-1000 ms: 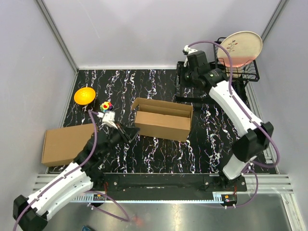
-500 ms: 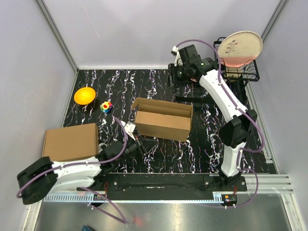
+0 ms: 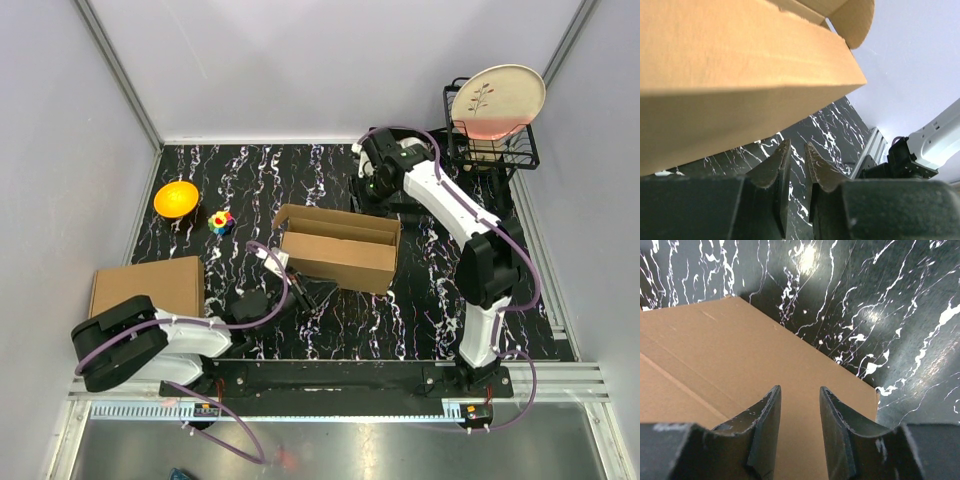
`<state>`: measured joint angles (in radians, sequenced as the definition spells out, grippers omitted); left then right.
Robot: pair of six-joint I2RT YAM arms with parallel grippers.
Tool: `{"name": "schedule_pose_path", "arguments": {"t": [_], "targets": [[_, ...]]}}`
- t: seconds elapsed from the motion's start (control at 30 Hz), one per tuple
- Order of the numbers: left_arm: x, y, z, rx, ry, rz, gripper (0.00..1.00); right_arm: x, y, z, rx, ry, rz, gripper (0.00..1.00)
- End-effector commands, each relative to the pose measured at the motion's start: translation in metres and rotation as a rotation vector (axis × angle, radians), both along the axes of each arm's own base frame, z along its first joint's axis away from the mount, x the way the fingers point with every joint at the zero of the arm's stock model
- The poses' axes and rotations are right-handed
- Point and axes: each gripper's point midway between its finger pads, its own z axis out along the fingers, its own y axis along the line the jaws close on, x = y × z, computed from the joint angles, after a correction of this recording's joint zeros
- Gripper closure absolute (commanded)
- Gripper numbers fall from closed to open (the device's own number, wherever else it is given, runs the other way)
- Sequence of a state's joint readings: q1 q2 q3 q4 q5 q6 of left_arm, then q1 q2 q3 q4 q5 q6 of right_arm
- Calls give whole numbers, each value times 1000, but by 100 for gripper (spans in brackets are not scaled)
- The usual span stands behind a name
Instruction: Fold the paper box
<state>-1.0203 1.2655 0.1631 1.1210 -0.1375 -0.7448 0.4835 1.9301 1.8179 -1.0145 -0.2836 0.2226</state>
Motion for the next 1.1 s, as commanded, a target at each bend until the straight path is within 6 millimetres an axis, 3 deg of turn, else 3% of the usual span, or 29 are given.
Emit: {"name": "schedule_pose_path", "arguments": {"t": [0.0, 0.63, 0.87, 1.07], "targets": [[15, -5, 37, -94, -79, 61, 80, -15, 12, 21, 58, -52, 66, 57], [37, -15, 32, -45, -50, 134, 75, -46, 20, -3, 49, 5, 116, 57], [45, -15, 47, -56, -61, 174, 73, -56, 18, -18, 40, 38, 112, 57], [54, -17, 46, -19, -55, 210, 73, -66, 24, -23, 46, 51, 130, 58]]}}
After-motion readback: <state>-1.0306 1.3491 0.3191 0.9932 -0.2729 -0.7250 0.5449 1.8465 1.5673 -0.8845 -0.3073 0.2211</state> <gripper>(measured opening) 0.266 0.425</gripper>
